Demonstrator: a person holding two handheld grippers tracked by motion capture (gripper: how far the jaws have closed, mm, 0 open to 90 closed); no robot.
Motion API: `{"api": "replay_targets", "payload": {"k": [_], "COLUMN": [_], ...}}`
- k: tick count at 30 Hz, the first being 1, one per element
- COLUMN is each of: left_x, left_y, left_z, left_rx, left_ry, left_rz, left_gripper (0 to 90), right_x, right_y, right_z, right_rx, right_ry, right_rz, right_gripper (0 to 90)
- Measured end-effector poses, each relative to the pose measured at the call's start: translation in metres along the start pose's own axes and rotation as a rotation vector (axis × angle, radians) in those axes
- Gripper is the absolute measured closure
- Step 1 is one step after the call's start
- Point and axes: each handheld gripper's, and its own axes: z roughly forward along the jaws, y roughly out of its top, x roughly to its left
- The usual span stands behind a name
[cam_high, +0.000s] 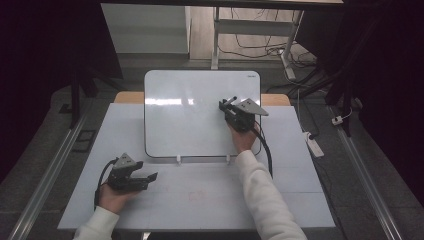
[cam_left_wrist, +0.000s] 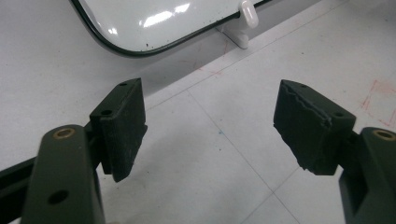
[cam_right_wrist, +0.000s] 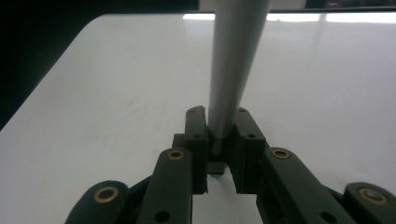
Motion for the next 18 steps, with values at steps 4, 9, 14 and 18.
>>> {"api": "replay_targets", "payload": {"k": [4,9,14,18], "left_x": [-0.001,0.000,-0.001,0.001], "left_y": [-0.001,0.000,-0.001,0.000], "left_z": [-0.003,0.000,-0.003,-0.001], "left_rx": [-0.010,-0.001,-0.009,-0.006], "left_ry": [0.005,-0.001,0.005,0.001], "left_rz": [-0.001,-0.001,0.003,-0.001], "left_gripper": [25.9,25.8,25.9,25.9], "right_x": [-0.022,0.005,-0.004,-0.002], "right_y": [0.005,-0.002,0.005,0.010], "right_z": [-0.006,0.005,0.009,0.012], "right_rx": [-0.053,-0.016,-0.038,-0.029], "right_ry": [-0.078,0.034,-0.010,-0.026], "right_rz": [0.103,0.028,0.070,0.053], "right_gripper": [78.9,78.8,78.8,78.8]}}
